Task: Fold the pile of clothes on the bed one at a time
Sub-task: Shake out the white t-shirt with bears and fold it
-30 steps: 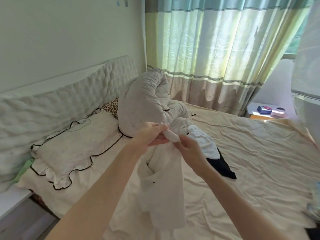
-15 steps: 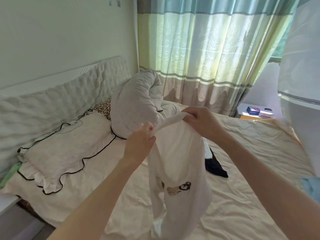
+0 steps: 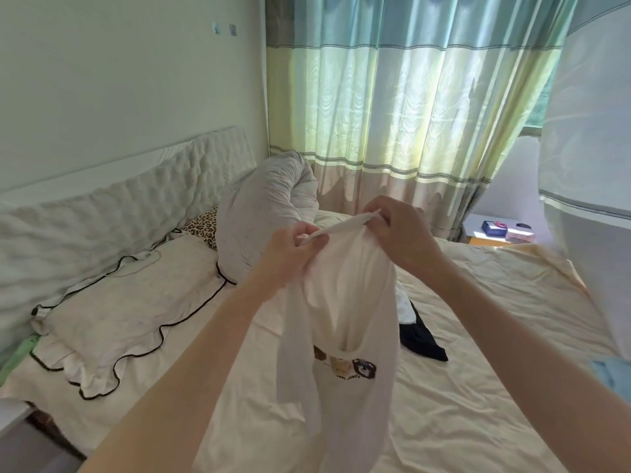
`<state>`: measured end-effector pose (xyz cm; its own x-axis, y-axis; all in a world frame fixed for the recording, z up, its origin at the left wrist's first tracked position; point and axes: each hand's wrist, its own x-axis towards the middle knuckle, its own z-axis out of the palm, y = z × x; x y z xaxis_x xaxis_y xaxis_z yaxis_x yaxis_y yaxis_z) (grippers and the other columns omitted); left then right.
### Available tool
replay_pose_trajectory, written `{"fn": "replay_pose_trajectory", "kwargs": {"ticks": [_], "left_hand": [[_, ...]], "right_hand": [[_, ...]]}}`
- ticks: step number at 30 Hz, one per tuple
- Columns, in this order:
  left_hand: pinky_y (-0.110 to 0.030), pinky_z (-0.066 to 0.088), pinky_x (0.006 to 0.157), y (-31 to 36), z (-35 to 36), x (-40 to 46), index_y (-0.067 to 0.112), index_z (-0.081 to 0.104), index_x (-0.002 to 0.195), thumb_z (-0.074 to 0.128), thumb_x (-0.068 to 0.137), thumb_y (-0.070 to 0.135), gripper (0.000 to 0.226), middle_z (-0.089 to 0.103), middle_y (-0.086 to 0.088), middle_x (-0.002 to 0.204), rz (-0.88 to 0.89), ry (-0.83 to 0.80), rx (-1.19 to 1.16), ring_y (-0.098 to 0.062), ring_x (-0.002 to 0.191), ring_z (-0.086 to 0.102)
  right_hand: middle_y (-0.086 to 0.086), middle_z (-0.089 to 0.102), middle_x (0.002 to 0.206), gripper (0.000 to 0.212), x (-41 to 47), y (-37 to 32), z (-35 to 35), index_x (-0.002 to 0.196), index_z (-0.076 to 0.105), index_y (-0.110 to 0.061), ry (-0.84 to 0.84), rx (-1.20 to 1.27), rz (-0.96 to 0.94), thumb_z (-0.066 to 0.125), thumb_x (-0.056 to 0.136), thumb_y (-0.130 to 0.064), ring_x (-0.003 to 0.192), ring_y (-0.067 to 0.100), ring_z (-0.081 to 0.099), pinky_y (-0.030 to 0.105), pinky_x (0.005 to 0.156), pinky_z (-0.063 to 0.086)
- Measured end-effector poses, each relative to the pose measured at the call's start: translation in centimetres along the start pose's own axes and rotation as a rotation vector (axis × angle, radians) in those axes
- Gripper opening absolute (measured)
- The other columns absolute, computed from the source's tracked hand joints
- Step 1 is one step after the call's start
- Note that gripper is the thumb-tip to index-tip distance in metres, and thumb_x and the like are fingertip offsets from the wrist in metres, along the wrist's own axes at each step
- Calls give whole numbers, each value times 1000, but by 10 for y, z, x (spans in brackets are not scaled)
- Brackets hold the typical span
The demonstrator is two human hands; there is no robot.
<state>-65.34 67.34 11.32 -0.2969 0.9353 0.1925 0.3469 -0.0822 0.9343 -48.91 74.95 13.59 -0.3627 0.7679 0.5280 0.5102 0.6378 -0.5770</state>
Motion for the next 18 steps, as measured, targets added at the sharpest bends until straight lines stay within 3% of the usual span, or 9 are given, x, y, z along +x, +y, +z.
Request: {"fn": "replay_pose_trajectory", "kwargs": {"ticks": [3,6,9,14,18], "left_hand": [[-10,29,45,2,-15,3,13,61,88,61,88,14,1,43,7,54,183,5,312,0,43,41],[-20,31,56,-4,-21,1,20,57,91,57,85,15,8,47,7,63,252,122,732,-10,60,48],[-30,33,63,-28,-31,-6,19,53,95,49,88,14,9,42,4,74,146,186,1024,-27,80,56],[-31,40,74,-42,-48,-9,21,61,93,53,82,10,18,56,-6,100,-102,132,791,-27,94,57],[-28,38,73,-27,-65,1,26,59,78,59,77,4,22,57,-6,92,-12,307,592,-21,81,54]], "right_hand": [[-4,58,77,24,-15,10,3,97,64,-11,-60,-80,-82,44,88,0,70,17,52,21,61,32],[8,65,95,27,-23,23,8,100,60,-7,-114,-216,-91,40,86,5,85,31,58,38,74,44],[10,65,96,25,-24,37,6,96,60,-8,-136,-248,-32,41,83,4,87,34,58,39,74,45],[7,65,93,24,-17,48,0,92,63,-9,-83,-179,45,46,79,2,82,25,54,29,68,34],[-7,57,75,14,-6,47,-13,82,59,-12,139,-63,70,52,79,-1,70,13,53,14,62,31]]}}
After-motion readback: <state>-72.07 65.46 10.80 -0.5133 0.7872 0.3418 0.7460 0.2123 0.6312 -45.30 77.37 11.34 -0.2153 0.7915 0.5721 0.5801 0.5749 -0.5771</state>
